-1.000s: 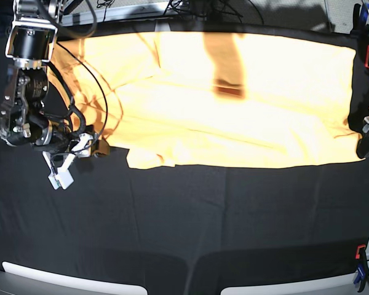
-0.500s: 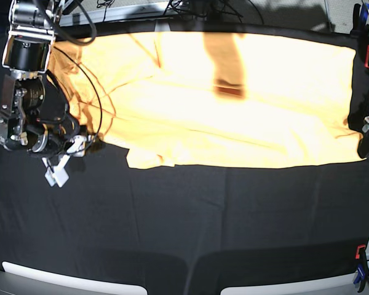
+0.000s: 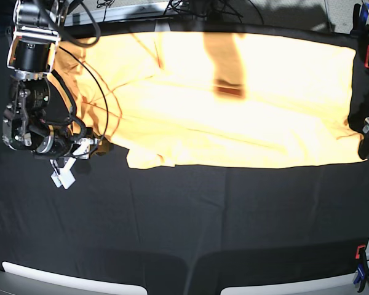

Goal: Layout the t-shirt on the table in an organized manner, then fold the t-shirt properly
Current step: 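Lower the right gripper onto the folded shirt edge and grasp it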

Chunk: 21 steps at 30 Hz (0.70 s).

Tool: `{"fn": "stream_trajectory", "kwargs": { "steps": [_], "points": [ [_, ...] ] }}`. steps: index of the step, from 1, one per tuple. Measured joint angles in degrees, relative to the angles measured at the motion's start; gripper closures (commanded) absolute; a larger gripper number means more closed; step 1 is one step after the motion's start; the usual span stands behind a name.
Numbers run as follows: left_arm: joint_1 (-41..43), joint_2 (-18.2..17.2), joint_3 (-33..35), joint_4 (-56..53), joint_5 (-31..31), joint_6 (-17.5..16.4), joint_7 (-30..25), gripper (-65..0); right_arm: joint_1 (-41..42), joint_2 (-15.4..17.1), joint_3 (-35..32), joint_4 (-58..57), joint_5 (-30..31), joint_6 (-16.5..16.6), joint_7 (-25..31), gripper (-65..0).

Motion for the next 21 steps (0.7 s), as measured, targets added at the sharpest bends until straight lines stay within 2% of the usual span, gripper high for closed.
{"fn": "stream_trajectory", "kwargs": {
  "steps": [2, 4, 5, 10, 12, 15, 16, 19, 21],
  "points": [
    [0.0, 0.0, 0.0, 0.0, 0.0, 0.0, 0.0, 0.0, 0.0, -0.1, 0.0, 0.0, 0.0, 0.0, 0.0, -11.4],
    [0.0, 0.0, 0.0, 0.0, 0.0, 0.0, 0.0, 0.0, 0.0, 0.0, 0.0, 0.0, 0.0, 0.0, 0.0, -2.0],
    [0.0, 0.0, 0.0, 0.0, 0.0, 0.0, 0.0, 0.0, 0.0, 0.0, 0.0, 0.0, 0.0, 0.0, 0.0, 0.0],
    [0.0, 0.0, 0.0, 0.0, 0.0, 0.0, 0.0, 0.0, 0.3, 0.0, 0.1, 0.0, 0.0, 2.0, 0.0, 0.0],
    [0.0, 0.0, 0.0, 0.0, 0.0, 0.0, 0.0, 0.0, 0.9, 0.4, 0.2, 0.0, 0.1, 2.2, -0.1, -10.2],
    [0.0, 0.0, 0.0, 0.0, 0.0, 0.0, 0.0, 0.0, 1.4, 2.3, 0.2, 0.1, 0.4, 2.6, -0.4, -32.0],
    [0.0, 0.0, 0.0, 0.0, 0.0, 0.0, 0.0, 0.0, 1.3, 3.1, 0.2, 0.1, 0.3, 2.6, -0.4, -35.7],
    [0.0, 0.0, 0.0, 0.0, 0.0, 0.0, 0.0, 0.0, 0.8, 4.7, 0.3, 0.1, -0.7, 2.6, -0.5, -36.5],
    [0.0, 0.0, 0.0, 0.0, 0.0, 0.0, 0.0, 0.0, 0.6, 5.0, 0.3, 0.1, -0.7, 1.0, -0.5, -36.5]
  ]
}}
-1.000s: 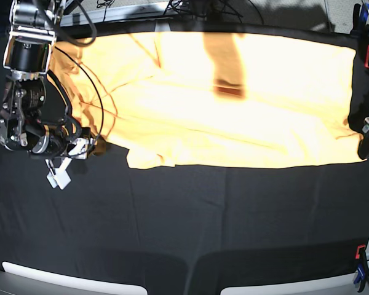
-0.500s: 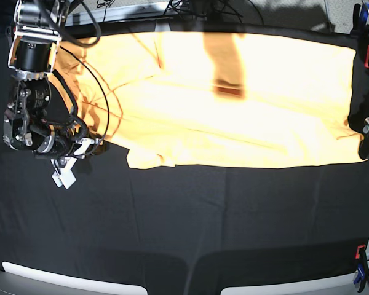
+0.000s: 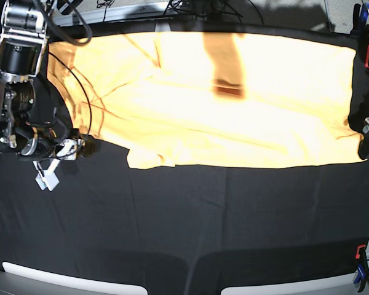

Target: Layout the t-shirt on the table in an organized manner, then fold the t-shirt properly

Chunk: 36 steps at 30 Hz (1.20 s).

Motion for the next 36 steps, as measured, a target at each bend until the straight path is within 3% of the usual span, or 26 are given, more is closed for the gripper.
{"fn": "stream_trajectory", "kwargs": {
  "steps": [13, 18, 21, 25, 36],
  "points": [
    [0.0, 0.0, 0.0, 0.0, 0.0, 0.0, 0.0, 0.0, -2.6, -5.3, 0.0, 0.0, 3.0, -0.3, -0.2, -36.2],
    [0.0, 0.0, 0.0, 0.0, 0.0, 0.0, 0.0, 0.0, -1.3, -5.1, 0.0, 0.0, 3.0, -0.3, -0.1, -24.6],
    [0.0, 0.0, 0.0, 0.0, 0.0, 0.0, 0.0, 0.0, -1.4, -5.2, 0.0, 0.0, 2.8, -0.3, -0.2, -21.3],
    [0.0, 0.0, 0.0, 0.0, 0.0, 0.0, 0.0, 0.0, -1.4, -5.1, 0.0, 0.0, -1.4, -0.5, -0.2, -21.5],
    [0.0, 0.0, 0.0, 0.0, 1.1, 0.0, 0.0, 0.0, -3.9, -4.9, -1.4, 0.0, 0.6, -1.0, 0.2, -27.6]
  ]
}}
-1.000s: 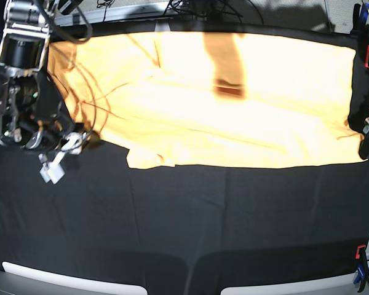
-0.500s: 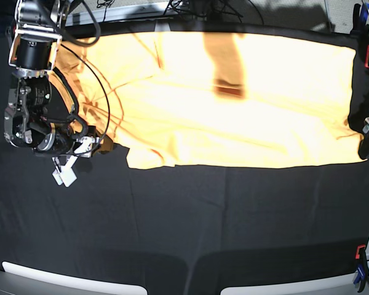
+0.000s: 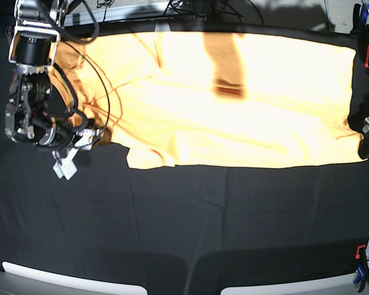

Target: Layout the t-shirt on the table in an organized manner, then fold the t-shirt properly

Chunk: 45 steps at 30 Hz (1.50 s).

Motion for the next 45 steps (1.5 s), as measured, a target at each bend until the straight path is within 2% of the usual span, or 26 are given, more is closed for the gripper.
{"fn": "stream_trajectory", "kwargs": {
  "steps": [3, 7, 12, 15, 18, 20, 26, 33, 38, 45],
  "points": [
    [0.0, 0.0, 0.0, 0.0, 1.7, 0.0, 0.1, 0.0, -0.8, 0.1, -1.6, 0.0, 3.4, 0.0, 0.2, -27.6],
    [0.0, 0.0, 0.0, 0.0, 2.1, 0.0, 0.1, 0.0, -0.7, 0.2, -3.8, 0.0, 4.6, 0.0, 0.3, -25.8],
    [0.0, 0.0, 0.0, 0.0, 2.1, 0.0, 0.1, 0.0, -0.5, 0.2, -5.3, 0.0, 4.6, 0.0, -0.1, -11.9],
    [0.0, 0.0, 0.0, 0.0, 2.1, 0.0, 0.1, 0.0, -0.5, 0.2, -5.4, 0.0, 4.6, 0.0, -0.2, -0.4],
    [0.0, 0.0, 0.0, 0.0, 2.1, 0.0, 0.1, 0.0, -0.5, 0.2, -5.4, 0.0, 4.6, 0.2, -0.2, 0.0],
    [0.0, 0.0, 0.0, 0.0, 2.1, 0.0, 0.1, 0.0, -0.5, 0.2, -5.4, 0.0, 4.6, 2.6, -0.2, 0.0],
    [0.0, 0.0, 0.0, 0.0, 2.1, 0.0, 0.1, 0.0, -0.1, 0.2, -5.4, 0.5, 4.7, 3.2, -0.2, 0.0],
    [0.0, 0.0, 0.0, 0.0, 2.1, 0.0, 0.1, 0.0, 0.1, 0.2, -5.0, 9.2, 5.2, 3.7, -0.4, 0.0],
    [0.0, 0.0, 0.0, 0.0, 2.1, 0.0, 0.1, 0.0, 0.1, 0.2, -5.0, 13.7, 1.9, 3.3, -0.4, 0.0],
    [0.0, 0.0, 0.0, 0.0, 2.1, 0.0, 0.1, 0.0, -0.2, 0.2, -5.0, 13.8, -3.7, 3.0, -0.4, 0.0]
  ]
}}
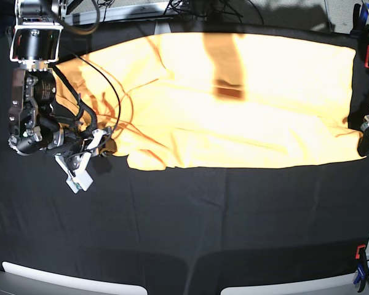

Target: Layout the t-shirt on the table in an organized manner, then fold the t-shirt properly

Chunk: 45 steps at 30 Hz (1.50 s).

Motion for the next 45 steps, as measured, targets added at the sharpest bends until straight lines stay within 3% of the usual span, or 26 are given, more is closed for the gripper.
{"fn": "stream_trajectory", "kwargs": {
  "steps": [2, 5, 16, 20, 25, 33, 45],
  "points": [
    [0.0, 0.0, 0.0, 0.0, 0.0, 0.0, 0.0, 0.0, 0.0, 0.0, 0.0, 0.0, 0.0, 0.0, 0.0, 0.0],
    [0.0, 0.0, 0.0, 0.0, 0.0, 0.0, 0.0, 0.0, 0.0, 0.0, 0.0, 0.0, 0.0, 0.0, 0.0, -15.6],
    [0.0, 0.0, 0.0, 0.0, 0.0, 0.0, 0.0, 0.0, 0.1, -0.2, 0.0, 0.0, -0.2, 0.0, 0.0, -15.9],
    [0.0, 0.0, 0.0, 0.0, 0.0, 0.0, 0.0, 0.0, 0.3, -0.1, 0.0, -3.4, -3.0, -2.7, 0.1, -16.8],
    [0.0, 0.0, 0.0, 0.0, 0.0, 0.0, 0.0, 0.0, -0.2, -0.2, 0.0, -6.8, 3.0, -3.0, 0.0, -16.8],
    [0.0, 0.0, 0.0, 0.0, 0.0, 0.0, 0.0, 0.0, 0.0, 0.0, 0.0, -6.3, 4.3, -3.0, 0.0, -16.7],
    [0.0, 0.0, 0.0, 0.0, 0.0, 0.0, 2.4, 0.0, -4.0, 4.9, -0.1, -5.3, 6.3, -4.4, 0.0, -16.7]
  ]
}}
